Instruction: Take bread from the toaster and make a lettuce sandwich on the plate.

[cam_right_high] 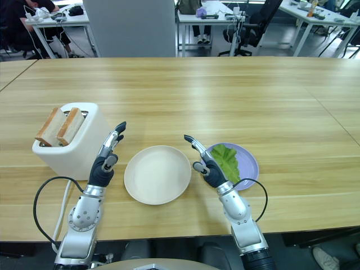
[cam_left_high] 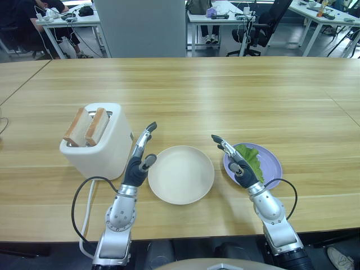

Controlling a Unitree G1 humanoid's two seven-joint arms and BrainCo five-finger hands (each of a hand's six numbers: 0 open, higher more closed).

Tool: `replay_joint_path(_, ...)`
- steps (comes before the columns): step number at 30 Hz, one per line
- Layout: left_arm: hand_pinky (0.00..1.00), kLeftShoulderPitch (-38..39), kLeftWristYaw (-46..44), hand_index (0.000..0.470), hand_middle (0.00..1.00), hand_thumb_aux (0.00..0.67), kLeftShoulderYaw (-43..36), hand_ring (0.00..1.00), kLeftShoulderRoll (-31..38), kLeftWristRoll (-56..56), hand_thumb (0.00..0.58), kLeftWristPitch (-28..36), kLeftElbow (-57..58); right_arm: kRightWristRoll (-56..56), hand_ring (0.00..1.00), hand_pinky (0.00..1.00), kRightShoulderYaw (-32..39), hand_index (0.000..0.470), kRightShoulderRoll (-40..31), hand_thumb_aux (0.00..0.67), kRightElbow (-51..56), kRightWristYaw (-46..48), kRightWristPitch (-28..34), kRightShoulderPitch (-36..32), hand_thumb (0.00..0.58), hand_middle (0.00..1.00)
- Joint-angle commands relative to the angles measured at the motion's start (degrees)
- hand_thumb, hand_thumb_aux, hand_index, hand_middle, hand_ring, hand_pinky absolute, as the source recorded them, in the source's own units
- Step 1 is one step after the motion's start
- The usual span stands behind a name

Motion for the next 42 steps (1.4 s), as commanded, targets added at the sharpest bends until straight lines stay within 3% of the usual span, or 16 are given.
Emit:
replay_joint_path(1, 0.0, -0.5, 0.9, 0.0, 0.0, 0.0, 1.4, 0.0, 0.4, 0.6, 0.0, 0.5, 0.8, -0.9, 0.0, 0.0, 0.5, 0.0, -0.1, 0.0, 1.4, 0.1, -0.4, -0.5, 0.0, 0.0)
replay_joint_path(7, 0.0, -1.9, 1.6, 0.0, 0.0, 0.0, 3.9, 0.0, 0.9, 0.4, 0.0, 2.2, -2.2, -1.3, 0.0, 0.0, 0.6, 0.0, 0.0, 0.0, 2.3, -0.1, -0.9, -0.7, 0.0, 0.0)
replay_joint_path(11, 0.0, -5.2, 2.6, 0.0, 0.0, 0.0, 10.0, 0.0, 3.1, 2.0, 0.0, 8.5, -9.8, -1.2, 0.0, 0.0, 0.5, 0.0, -0.1, 0.0, 3.6, -0.1, -1.4, -1.5, 0.0, 0.0)
replay_joint_path(16, 0.0, -14.0, 5.1, 0.0, 0.0, 0.0, 23.3, 0.0, 13.6, 10.9, 0.0, 18.9, -12.6, -1.3, 0.0, 0.0, 0.4, 0.0, -0.2, 0.0, 4.6, -0.4, -1.9, -2.0, 0.0, 0.0)
replay_joint_path(20, 0.0, -17.3, 9.0, 0.0, 0.0, 0.0, 28.8, 0.0, 21.4, 17.1, 0.0, 22.0, -4.4, -1.7, 0.0, 0.0, 0.6, 0.0, 0.0, 0.0, 4.6, -0.9, -2.1, -1.8, 0.0, 0.0)
replay_joint_path(32, 0.0, -14.8, 16.5, 0.0, 0.0, 0.0, 23.1, 0.0, 26.9, 26.0, 0.0, 21.9, 15.6, -1.6, 0.0, 0.0, 0.8, 0.0, 0.0, 0.0, 4.4, -1.1, -2.1, -1.7, 0.0, 0.0)
replay_joint_path(42, 0.0, -14.3, 19.8, 0.0, 0.0, 0.0, 16.8, 0.0, 31.4, 32.5, 0.0, 26.2, 25.5, -1.4, 0.0, 0.0, 0.9, 0.0, -0.1, 0.0, 3.5, -0.9, -2.0, -1.0, 0.0, 0.0)
